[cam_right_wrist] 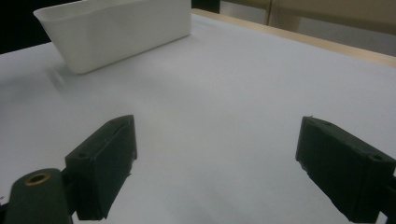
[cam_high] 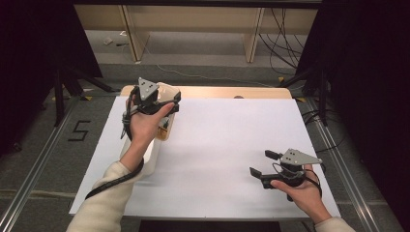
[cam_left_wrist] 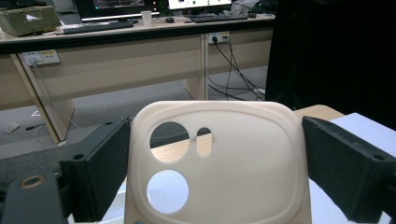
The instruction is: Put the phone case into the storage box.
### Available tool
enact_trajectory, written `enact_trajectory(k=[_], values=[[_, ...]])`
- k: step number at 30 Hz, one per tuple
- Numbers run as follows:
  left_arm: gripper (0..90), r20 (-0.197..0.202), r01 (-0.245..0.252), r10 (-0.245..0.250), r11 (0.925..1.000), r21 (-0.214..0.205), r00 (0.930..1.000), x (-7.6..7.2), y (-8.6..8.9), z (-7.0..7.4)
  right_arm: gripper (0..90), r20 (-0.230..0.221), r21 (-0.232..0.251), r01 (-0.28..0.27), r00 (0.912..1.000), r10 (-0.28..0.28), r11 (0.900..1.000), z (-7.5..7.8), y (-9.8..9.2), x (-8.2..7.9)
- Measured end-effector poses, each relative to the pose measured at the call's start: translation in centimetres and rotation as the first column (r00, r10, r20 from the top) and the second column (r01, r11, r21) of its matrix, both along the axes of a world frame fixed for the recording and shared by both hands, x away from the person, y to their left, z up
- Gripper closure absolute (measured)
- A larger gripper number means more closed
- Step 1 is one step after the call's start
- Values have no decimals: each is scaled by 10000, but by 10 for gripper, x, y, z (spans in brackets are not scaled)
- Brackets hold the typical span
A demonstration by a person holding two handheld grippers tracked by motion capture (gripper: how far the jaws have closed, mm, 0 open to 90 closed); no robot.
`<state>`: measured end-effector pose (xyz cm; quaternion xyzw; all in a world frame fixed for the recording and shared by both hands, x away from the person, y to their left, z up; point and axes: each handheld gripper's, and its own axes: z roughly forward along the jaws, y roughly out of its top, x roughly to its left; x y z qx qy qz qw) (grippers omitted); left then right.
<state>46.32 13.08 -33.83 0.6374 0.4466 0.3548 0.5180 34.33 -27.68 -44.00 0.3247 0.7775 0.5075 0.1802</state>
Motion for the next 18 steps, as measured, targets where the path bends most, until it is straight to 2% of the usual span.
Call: enact_trajectory(k=[18], values=[[109, -32, -307, 306, 9995, -122, 9995, 4, 11, 0, 134, 6, -31, 6, 10000, -6, 10000, 0, 0, 0]])
